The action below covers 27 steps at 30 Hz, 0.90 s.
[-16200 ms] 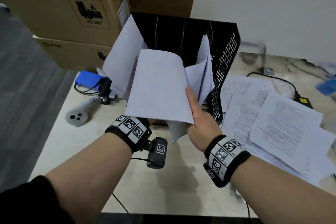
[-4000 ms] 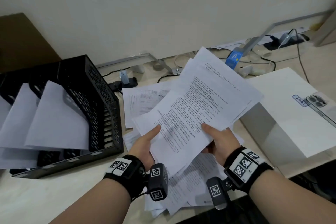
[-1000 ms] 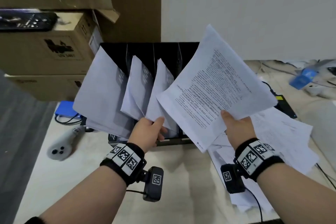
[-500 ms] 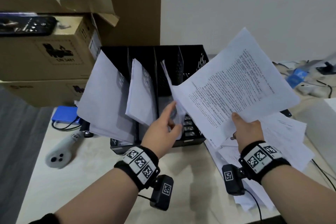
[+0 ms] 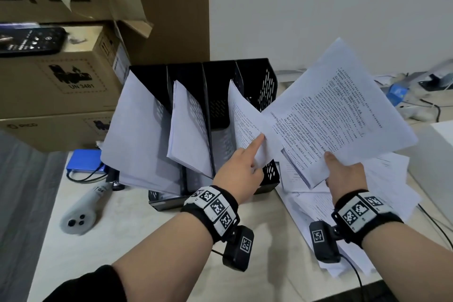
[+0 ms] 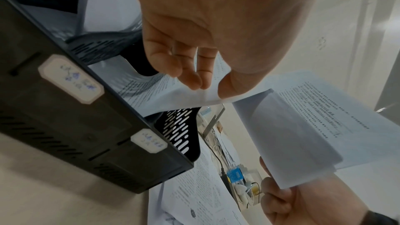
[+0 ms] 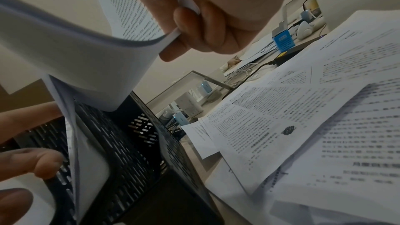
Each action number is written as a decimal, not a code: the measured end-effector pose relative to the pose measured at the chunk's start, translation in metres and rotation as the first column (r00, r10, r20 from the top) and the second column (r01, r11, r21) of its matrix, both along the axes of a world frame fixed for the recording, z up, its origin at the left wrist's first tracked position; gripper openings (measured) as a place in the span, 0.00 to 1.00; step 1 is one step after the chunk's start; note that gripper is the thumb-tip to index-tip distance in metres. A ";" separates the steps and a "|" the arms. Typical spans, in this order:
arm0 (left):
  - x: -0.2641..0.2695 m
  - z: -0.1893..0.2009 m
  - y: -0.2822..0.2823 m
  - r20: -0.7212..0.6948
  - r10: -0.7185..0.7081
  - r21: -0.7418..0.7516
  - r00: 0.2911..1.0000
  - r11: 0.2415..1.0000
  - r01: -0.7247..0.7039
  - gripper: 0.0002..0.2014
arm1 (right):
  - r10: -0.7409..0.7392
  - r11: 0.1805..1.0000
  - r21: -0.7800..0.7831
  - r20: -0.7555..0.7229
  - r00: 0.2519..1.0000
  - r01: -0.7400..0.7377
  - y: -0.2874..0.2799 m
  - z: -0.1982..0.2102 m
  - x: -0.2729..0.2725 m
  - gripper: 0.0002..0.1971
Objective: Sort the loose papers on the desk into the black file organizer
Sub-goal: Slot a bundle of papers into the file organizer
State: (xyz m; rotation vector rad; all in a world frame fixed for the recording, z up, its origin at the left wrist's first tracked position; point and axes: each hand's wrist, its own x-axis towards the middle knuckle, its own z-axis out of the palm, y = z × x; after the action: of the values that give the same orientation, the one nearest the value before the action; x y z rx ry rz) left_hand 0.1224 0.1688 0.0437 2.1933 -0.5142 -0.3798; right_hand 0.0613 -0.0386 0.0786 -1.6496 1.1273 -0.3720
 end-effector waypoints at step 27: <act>0.013 0.000 0.036 -0.224 0.389 0.061 0.894 0.921 -0.386 0.14 | 0.219 0.976 -0.011 0.084 0.972 -0.219 0.006 0.015 -0.009 0.06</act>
State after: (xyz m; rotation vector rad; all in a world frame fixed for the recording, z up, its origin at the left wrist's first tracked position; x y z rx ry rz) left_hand 0.1357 0.2048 0.0437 2.1640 0.0599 -0.4143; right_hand 0.0523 -0.0330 0.0933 -1.7234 0.8723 -0.2972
